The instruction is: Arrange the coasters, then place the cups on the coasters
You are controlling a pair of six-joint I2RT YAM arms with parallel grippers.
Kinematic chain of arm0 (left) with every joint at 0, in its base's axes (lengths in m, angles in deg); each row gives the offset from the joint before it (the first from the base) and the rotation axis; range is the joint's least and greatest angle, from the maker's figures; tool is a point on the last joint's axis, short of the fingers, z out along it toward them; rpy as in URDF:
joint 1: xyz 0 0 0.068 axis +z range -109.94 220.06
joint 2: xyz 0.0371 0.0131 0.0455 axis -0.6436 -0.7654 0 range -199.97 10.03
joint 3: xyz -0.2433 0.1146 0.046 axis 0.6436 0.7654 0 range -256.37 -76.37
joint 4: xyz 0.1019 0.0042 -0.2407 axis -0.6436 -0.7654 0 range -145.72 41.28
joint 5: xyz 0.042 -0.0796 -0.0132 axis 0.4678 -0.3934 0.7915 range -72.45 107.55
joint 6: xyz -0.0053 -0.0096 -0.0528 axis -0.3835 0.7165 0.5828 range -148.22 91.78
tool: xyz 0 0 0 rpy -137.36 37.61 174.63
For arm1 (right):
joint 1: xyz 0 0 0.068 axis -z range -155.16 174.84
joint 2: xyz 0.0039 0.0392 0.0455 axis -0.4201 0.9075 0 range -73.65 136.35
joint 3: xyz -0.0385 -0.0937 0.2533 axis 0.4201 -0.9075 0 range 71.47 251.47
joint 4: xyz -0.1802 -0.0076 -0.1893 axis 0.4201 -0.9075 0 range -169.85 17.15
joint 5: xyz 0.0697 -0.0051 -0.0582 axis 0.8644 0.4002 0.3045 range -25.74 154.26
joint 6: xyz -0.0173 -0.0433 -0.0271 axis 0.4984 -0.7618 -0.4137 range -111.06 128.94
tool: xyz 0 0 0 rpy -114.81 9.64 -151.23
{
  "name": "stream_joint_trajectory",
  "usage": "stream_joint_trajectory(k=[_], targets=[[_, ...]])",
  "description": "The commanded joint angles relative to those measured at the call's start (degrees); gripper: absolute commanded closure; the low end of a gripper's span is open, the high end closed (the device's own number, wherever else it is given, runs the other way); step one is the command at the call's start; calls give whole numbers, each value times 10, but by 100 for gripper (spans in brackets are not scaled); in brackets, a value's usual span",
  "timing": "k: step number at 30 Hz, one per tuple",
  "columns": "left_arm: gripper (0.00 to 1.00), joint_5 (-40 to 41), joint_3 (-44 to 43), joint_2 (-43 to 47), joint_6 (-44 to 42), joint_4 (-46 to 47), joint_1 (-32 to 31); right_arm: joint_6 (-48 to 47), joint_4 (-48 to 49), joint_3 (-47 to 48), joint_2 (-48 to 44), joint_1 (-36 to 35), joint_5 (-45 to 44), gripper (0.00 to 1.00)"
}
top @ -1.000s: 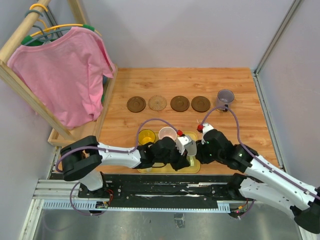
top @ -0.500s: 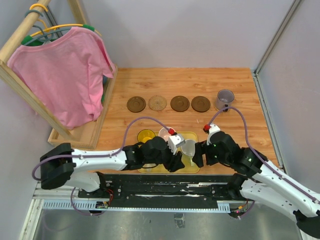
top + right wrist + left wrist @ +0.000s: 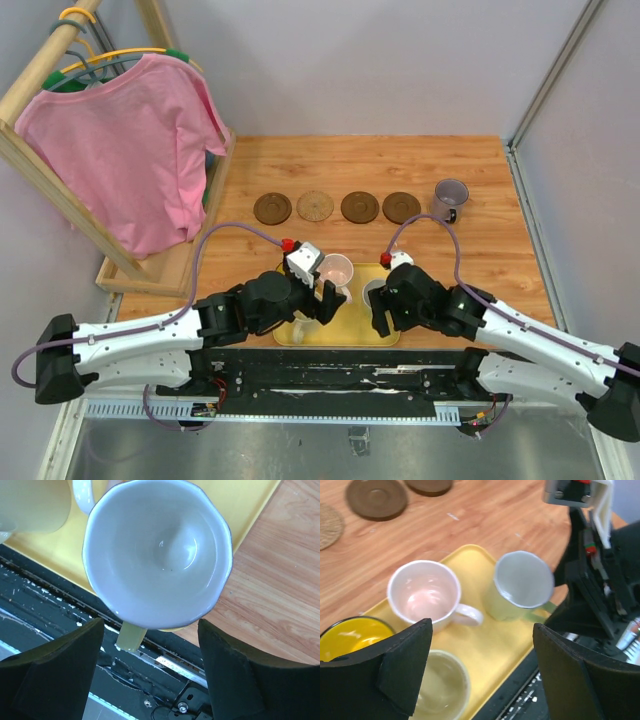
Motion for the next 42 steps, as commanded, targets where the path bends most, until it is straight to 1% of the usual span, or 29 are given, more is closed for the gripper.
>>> stream_joint_trajectory(k=[1,4,6,10,13,19,24,34,35,36,38,39,42], targets=[[14,126,10,15,4,-40,-2,26,9,29,36,-26,-63,25],[12,154,12,14,9,-48,-1,35,8,35,57,-34,-81,30],[12,166,15,13,14,-49,4,40,8,37,65,-36,-89,35],[12,148,25,15,33,-48,46,50,8,36,75,-38,-96,46],[12,135,37,23,41,-45,83,57,5,32,79,-39,-100,52],[12,112,56,25,47,-38,140,67,-5,29,90,-39,-112,58],[12,109,67,17,50,-30,154,66,-5,31,102,-39,-117,63],[12,106,84,13,59,-18,173,67,2,27,120,-39,-120,65],[12,106,85,14,60,-18,175,67,2,28,120,-39,-121,67],[12,105,87,15,61,-18,176,67,2,27,120,-39,-122,71],[11,104,89,16,62,-18,178,67,2,26,121,-39,-124,87],[12,104,91,17,64,-18,179,67,2,26,122,-39,-125,92],[12,103,96,19,69,-19,180,66,3,25,126,-39,-122,98]])
